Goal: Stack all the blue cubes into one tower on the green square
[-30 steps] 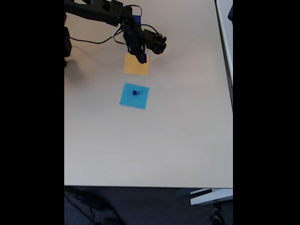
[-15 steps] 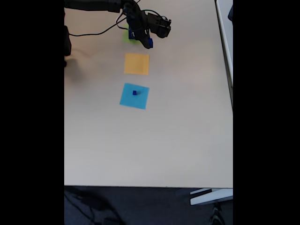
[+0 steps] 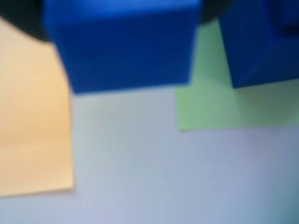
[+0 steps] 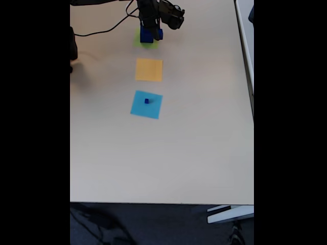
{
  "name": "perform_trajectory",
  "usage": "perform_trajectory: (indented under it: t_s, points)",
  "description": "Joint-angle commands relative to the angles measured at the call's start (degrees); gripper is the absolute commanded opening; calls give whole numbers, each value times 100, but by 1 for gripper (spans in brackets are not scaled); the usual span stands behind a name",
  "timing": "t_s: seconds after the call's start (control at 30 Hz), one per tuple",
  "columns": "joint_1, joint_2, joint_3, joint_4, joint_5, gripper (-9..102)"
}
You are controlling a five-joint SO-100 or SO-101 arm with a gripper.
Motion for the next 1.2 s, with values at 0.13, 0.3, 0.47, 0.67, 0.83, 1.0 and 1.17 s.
perform_trajectory:
  t_s: [0.13,0.3,0.47,0.67,0.83,1.0,1.17]
  points:
    - [-448,-229,-932,642,721,0]
    - [-642,-747,-1925,1283,870,0]
    - [-782,-809,-2004,1318,1046,0]
    - [-958,-800,-2145,1459,1274,0]
    - [-1081,-826,-2312,1512,1433,0]
    - [-1230,-949,-2514,1608,1784,0]
    - [-1292,-1028,-2575,1626,1881,0]
